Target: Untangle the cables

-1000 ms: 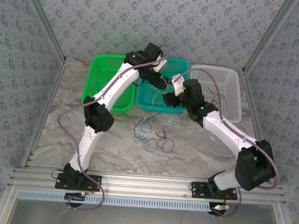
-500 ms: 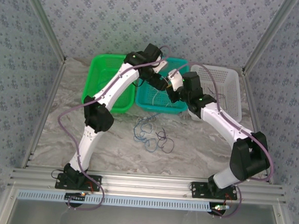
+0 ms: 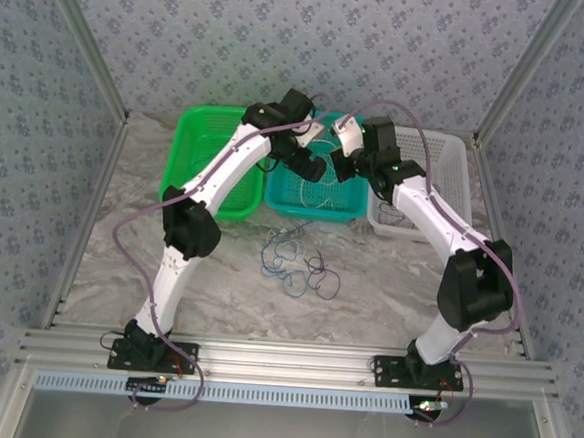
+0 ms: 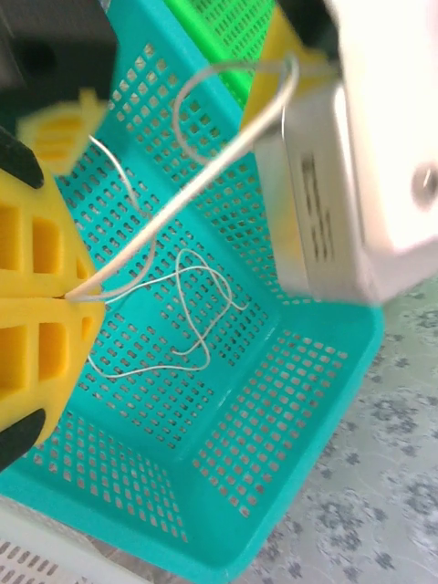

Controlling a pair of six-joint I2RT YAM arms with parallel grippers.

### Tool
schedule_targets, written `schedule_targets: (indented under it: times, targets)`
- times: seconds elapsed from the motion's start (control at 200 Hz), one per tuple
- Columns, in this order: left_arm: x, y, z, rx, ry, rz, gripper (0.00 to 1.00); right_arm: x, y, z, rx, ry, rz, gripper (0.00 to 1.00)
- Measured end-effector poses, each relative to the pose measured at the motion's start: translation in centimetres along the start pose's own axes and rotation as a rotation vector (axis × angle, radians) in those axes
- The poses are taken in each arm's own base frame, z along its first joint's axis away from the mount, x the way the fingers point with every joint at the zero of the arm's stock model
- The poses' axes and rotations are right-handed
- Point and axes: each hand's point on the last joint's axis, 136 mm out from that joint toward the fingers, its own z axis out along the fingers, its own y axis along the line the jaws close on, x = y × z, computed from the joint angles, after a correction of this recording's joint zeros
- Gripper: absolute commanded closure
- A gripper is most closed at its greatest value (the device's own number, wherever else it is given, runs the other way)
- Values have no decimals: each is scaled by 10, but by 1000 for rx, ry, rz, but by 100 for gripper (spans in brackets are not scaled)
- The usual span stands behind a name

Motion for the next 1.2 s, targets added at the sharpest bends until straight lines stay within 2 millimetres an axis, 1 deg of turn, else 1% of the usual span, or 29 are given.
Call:
schedule_targets:
  times: [0.075,0.18,0.265,0.315,0.335,0.44,0.46,0.49,0.495,0.5,0.515,0.535,0.555,0.58,0.655,0.745,0.815,0.949,1.084,1.154,1.199]
  targets:
    - [4,4,-1,-14,10,-1,1,9,-2,11,-13,45,11,99]
    - [6,13,-9,-53,7,-8,1,35,2,24,-41,133,29,100]
    - [4,22,-21,-91,-16,-23,1,50,5,27,-56,178,41,99]
    - [1,27,-29,-108,-35,-33,1,56,5,27,-61,194,47,96]
    - [0,29,-33,-116,-44,-38,1,58,5,27,-64,199,52,93]
    - [-7,37,-46,-135,-86,-60,1,63,4,26,-70,222,82,68]
    - [-8,38,-49,-137,-95,-66,1,64,4,26,-71,228,83,62]
    - [-9,39,-50,-138,-105,-73,1,64,4,26,-72,235,88,49]
    - [-10,40,-51,-138,-107,-75,1,64,4,26,-72,236,93,49]
    - [-10,40,-51,-138,-109,-76,1,64,3,26,-71,237,102,45]
    - [-10,40,-52,-138,-113,-79,1,64,3,26,-71,238,97,39]
    - [-10,39,-52,-137,-117,-83,1,64,2,27,-69,241,111,34]
    - [-10,39,-53,-137,-120,-86,1,62,1,26,-67,240,109,32]
    - [-9,39,-53,-135,-121,-90,1,62,1,26,-66,241,116,32]
    - [-5,37,-54,-130,-123,-101,1,58,0,24,-62,239,134,37]
    - [0,36,-57,-125,-125,-109,1,54,-2,20,-58,228,154,36]
    - [3,31,-59,-100,-122,-106,1,50,-1,15,-60,220,165,35]
    - [0,22,-61,-45,-138,-103,1,39,1,5,-68,190,175,35]
    - [-3,19,-58,-15,-161,-134,1,37,10,5,-95,184,170,34]
    - [-2,23,-59,-9,-175,-171,1,35,18,7,-119,182,163,33]
    - [0,28,-64,-8,-188,-203,1,34,26,11,-140,180,156,32]
